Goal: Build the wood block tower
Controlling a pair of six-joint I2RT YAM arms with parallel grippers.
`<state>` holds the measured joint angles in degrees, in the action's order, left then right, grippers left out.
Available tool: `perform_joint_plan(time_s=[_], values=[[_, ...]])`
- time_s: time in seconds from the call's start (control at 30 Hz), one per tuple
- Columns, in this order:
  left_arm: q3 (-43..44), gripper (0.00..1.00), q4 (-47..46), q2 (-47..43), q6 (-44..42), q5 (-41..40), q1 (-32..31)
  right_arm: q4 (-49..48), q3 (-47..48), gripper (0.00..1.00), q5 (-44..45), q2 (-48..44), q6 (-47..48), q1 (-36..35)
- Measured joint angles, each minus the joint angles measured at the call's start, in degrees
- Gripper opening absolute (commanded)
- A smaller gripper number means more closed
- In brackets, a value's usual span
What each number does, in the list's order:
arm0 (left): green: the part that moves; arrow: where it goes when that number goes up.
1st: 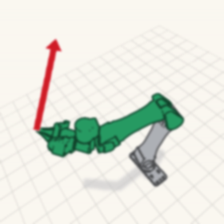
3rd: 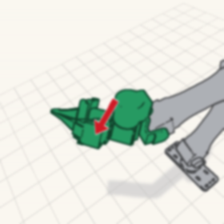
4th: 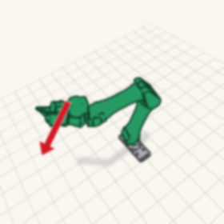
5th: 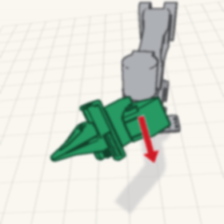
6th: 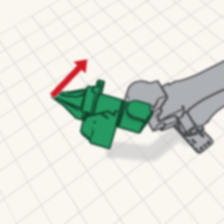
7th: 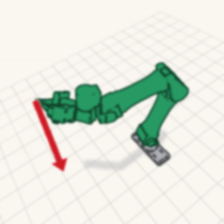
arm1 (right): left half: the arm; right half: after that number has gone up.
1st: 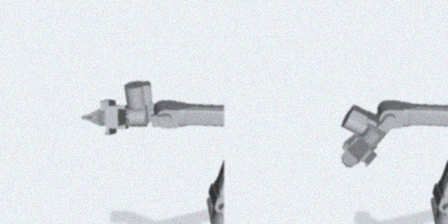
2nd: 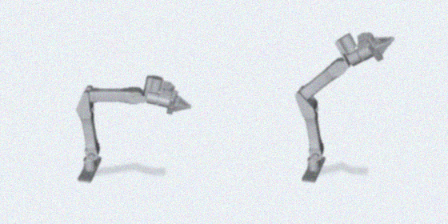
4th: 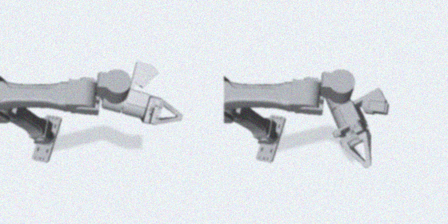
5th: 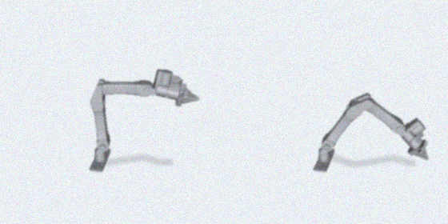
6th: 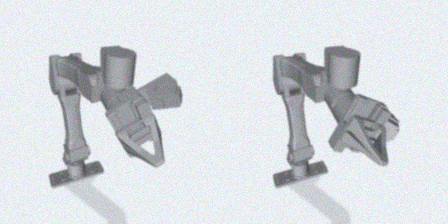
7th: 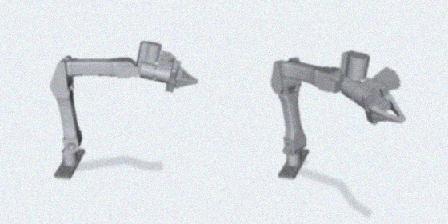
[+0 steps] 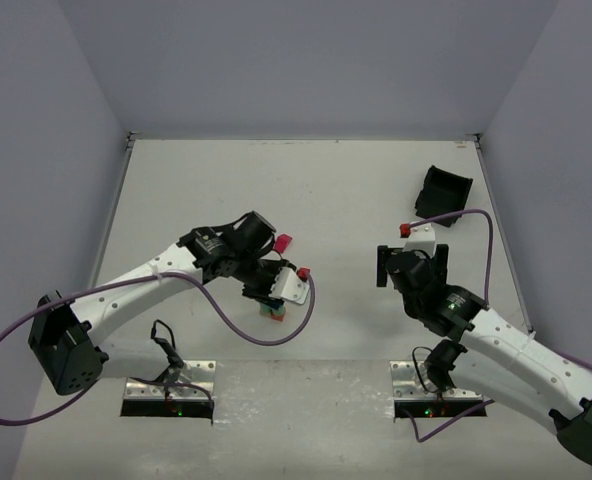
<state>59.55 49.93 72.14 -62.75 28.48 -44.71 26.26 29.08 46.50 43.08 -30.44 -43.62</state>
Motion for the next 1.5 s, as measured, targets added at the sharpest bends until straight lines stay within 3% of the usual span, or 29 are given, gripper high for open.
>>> perform_joint_plan(time_s=[1.5], values=[[-5.36, 0.24, -3.69, -3.15, -1.35, -0.9, -0.37, 2.2, 0.42, 0.99, 1.32, -1.61, -0.7, 0.0]])
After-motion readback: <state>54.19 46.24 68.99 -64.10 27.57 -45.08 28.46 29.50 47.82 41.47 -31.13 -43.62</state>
